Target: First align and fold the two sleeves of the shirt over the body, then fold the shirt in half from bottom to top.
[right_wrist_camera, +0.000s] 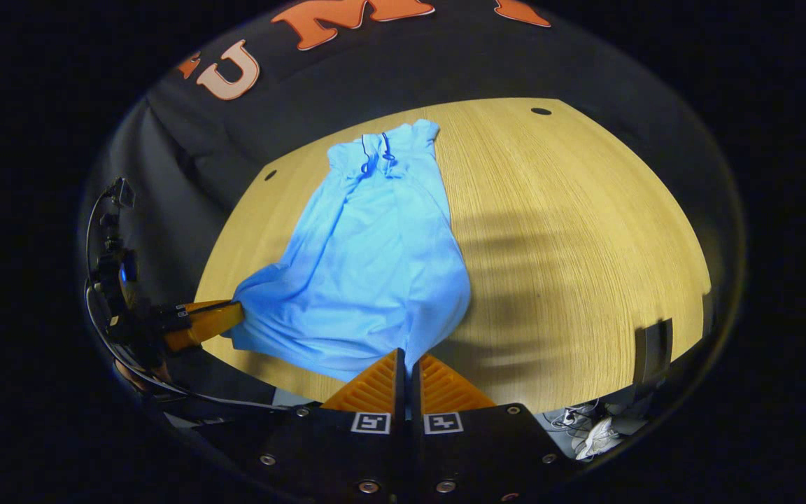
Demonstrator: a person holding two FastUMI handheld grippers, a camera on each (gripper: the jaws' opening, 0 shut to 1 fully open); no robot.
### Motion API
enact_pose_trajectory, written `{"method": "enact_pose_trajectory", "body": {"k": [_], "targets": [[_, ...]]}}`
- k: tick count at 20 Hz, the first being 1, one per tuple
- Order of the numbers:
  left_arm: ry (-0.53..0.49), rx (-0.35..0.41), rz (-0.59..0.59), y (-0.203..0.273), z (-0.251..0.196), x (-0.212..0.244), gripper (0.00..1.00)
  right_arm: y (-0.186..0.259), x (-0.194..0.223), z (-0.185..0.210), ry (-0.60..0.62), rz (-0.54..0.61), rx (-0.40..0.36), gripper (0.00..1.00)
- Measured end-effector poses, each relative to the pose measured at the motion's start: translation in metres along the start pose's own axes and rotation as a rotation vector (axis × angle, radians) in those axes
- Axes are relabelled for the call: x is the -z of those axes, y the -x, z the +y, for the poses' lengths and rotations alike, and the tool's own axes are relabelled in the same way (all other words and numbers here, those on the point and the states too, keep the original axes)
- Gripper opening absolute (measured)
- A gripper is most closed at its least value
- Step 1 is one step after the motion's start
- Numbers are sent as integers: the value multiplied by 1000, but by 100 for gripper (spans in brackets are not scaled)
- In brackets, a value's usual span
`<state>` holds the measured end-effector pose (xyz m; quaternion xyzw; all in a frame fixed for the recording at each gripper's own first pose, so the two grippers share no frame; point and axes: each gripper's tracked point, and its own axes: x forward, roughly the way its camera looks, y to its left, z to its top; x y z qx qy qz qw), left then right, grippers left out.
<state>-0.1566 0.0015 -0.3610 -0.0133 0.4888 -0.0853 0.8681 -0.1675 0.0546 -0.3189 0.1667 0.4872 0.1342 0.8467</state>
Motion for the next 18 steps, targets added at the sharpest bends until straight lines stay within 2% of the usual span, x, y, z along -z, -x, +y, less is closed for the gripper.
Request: {"method": "enact_pose_trajectory", "body": {"k": [8,11,18], "targets": [[-27,6,-129,-2,4,-96,9,6,-101,-1,-3,-128,-4,3],[-30,-44,-185,-11,25,-135,9,1,-137,1,-11,-158,-3,3],[6,-17,-223,-53,50,-215,9,-29,-238,10,12,-216,29,3]]}}
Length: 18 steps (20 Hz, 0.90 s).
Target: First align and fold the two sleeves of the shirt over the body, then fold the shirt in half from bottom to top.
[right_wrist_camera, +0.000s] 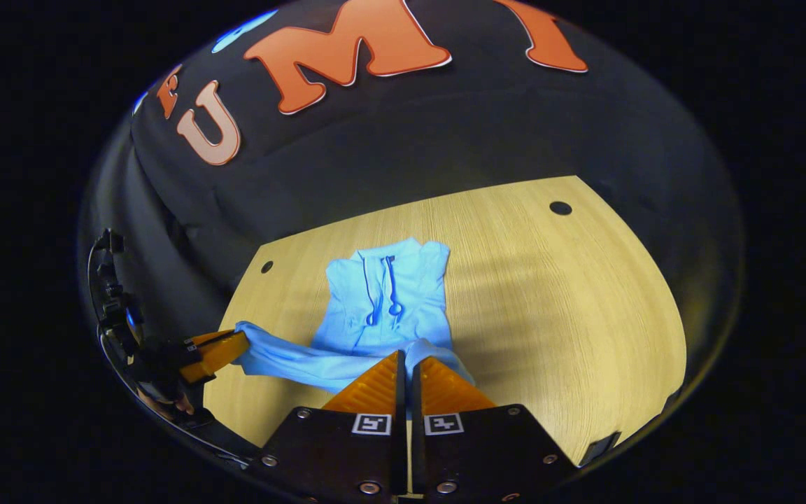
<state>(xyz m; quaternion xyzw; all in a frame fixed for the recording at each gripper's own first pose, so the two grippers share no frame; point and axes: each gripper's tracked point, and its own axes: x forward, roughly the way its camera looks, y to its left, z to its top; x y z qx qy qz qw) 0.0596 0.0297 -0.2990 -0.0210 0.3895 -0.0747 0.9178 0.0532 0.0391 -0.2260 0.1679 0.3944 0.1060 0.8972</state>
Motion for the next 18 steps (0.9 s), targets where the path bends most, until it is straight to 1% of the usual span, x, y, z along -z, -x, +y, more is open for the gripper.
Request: {"method": "enact_pose_trajectory", "body": {"k": [4,7,9,10,12,14,15,16,17,18], "targets": [[-18,7,-14,-45,19,-38,9,-39,-49,0,-4,-14,18,3],[-12,14,-18,-86,36,-58,9,-75,-73,-4,-9,-10,37,3],[-13,25,-17,-116,44,-70,9,-96,-83,-9,-16,2,51,3],[-18,28,-18,-131,49,-76,10,-108,-88,-13,-21,5,64,3],[-23,28,-11,-162,59,-82,9,-133,-99,-23,-62,-1,102,3],[-18,18,-8,-191,66,-90,9,-155,-106,-27,-105,1,110,3],[-7,15,-9,-200,69,-92,9,-163,-112,-26,-131,-1,97,5],[10,9,-10,-208,72,-96,11,-171,-117,-25,-155,-4,84,6],[24,-2,-11,-215,77,-99,13,-175,-121,-27,-169,-6,80,11],[30,-6,-11,-218,80,-102,22,-177,-125,-33,-174,-6,96,12]]}}
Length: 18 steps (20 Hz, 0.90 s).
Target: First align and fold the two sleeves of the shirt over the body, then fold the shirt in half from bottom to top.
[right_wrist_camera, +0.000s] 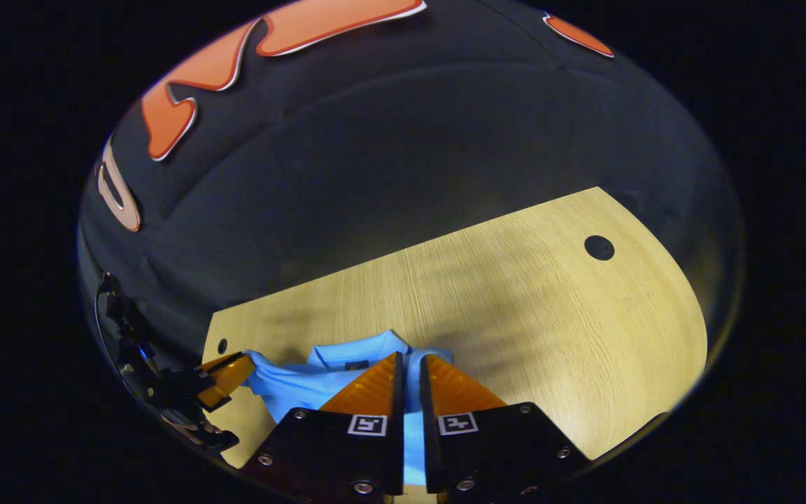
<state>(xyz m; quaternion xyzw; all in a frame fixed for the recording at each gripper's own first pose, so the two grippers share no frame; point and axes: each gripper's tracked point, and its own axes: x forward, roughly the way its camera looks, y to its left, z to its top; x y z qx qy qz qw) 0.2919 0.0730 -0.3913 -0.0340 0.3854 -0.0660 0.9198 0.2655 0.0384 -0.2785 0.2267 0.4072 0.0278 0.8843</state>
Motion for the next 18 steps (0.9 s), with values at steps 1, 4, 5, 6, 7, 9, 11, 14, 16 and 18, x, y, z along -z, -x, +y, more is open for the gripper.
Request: {"method": "enact_pose_trajectory", "body": {"k": [1,4,5,6,7,9,11,14,16,18], "targets": [[-3,-10,-1,-2,4,-1,23,-3,-5,-3,0,-10,8,24],[18,-21,-24,22,7,-6,89,14,-16,-7,38,-58,26,68],[20,-33,-38,34,8,-10,91,26,-17,-7,71,-74,27,80],[14,-44,-53,47,8,-14,95,37,-17,-4,106,-89,25,84],[2,-54,-71,60,5,-17,95,49,-17,-2,140,-106,23,90],[-28,-70,-97,90,-4,-23,98,73,-18,7,194,-151,13,96],[-35,-76,-121,121,-16,-26,98,99,-15,15,244,-187,-2,98],[-35,-85,-176,169,-32,-30,98,135,-10,24,307,-240,-24,98],[-46,-90,-231,202,-45,-37,99,159,-6,32,336,-281,-37,98],[-61,-105,-276,235,-56,-40,98,186,-3,36,367,-331,-50,98]]}}
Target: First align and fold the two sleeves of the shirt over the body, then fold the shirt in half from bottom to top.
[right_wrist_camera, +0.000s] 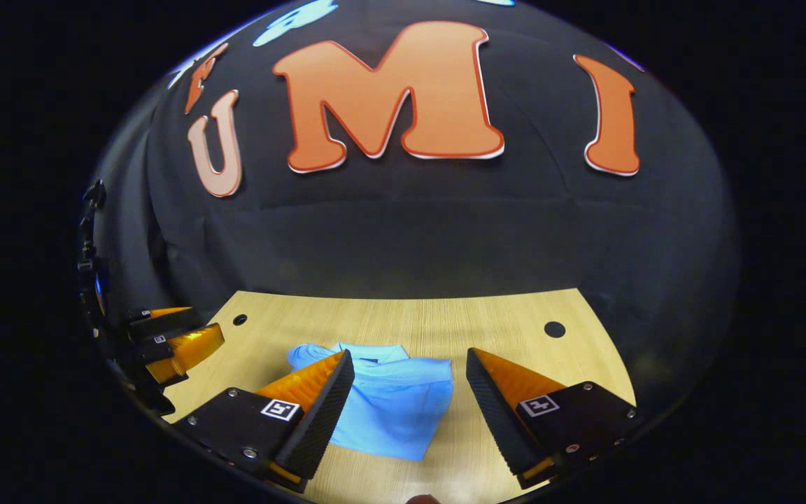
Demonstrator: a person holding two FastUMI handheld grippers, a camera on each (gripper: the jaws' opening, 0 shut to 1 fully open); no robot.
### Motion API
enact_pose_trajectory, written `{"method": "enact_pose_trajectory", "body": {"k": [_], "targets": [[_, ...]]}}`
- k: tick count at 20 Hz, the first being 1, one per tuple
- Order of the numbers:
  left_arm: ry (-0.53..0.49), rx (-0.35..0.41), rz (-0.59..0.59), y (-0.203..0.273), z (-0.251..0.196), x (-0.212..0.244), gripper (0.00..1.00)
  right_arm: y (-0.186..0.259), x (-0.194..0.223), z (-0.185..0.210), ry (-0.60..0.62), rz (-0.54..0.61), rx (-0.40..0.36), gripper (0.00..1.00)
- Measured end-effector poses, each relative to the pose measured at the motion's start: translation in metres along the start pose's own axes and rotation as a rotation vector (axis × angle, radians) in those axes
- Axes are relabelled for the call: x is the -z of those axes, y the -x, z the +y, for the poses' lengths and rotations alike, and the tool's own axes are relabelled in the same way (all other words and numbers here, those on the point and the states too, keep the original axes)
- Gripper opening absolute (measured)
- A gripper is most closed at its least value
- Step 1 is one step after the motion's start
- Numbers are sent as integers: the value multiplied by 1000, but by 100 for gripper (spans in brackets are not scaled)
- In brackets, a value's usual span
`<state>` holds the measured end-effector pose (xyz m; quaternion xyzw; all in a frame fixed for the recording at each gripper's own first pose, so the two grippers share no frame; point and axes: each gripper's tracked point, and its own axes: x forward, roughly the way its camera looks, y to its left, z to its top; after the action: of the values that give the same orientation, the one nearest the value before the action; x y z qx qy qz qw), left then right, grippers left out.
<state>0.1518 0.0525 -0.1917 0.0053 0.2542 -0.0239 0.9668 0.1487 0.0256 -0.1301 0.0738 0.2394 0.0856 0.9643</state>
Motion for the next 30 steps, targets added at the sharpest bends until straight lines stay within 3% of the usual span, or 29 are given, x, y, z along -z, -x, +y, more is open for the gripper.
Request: {"method": "enact_pose_trajectory", "body": {"k": [9,12,22,25,30], "targets": [[-36,-70,-304,141,-32,-43,98,107,-23,13,101,-247,-31,98],[-95,-183,-419,187,-23,-49,97,136,-15,15,146,-292,-32,98],[-49,-264,-486,290,-54,14,98,218,16,36,225,-448,-79,99],[-25,-290,-466,297,-56,26,99,226,19,38,241,-469,-87,99],[-18,-263,-478,291,-65,9,98,233,29,42,251,-449,-81,99]]}}
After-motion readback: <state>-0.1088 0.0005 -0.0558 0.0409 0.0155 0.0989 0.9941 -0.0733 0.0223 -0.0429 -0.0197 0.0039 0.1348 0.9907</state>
